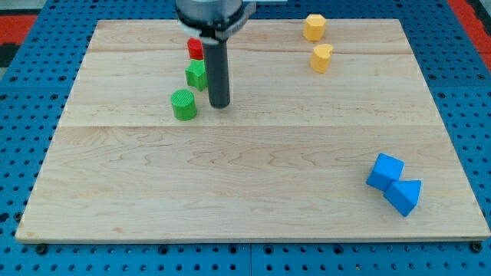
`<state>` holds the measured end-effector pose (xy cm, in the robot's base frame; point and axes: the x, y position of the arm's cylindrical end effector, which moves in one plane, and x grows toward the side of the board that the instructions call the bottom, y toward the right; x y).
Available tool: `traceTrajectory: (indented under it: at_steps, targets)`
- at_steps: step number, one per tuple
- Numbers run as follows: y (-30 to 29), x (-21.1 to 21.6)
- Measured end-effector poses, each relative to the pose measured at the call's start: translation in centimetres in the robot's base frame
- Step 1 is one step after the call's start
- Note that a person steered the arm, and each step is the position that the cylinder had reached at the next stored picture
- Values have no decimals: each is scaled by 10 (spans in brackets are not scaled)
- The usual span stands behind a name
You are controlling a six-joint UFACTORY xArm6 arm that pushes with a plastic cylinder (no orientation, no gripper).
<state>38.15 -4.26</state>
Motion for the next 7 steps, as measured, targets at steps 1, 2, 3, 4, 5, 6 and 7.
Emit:
traceTrajectory:
  at_steps: [1,2,3,4,5,6,7]
  targets:
    - [44,-11]
    - [22,-43]
    - [8,-52]
    - [-10,-50]
    - [15,-46]
    - [-8,-46]
    - [-16,-47]
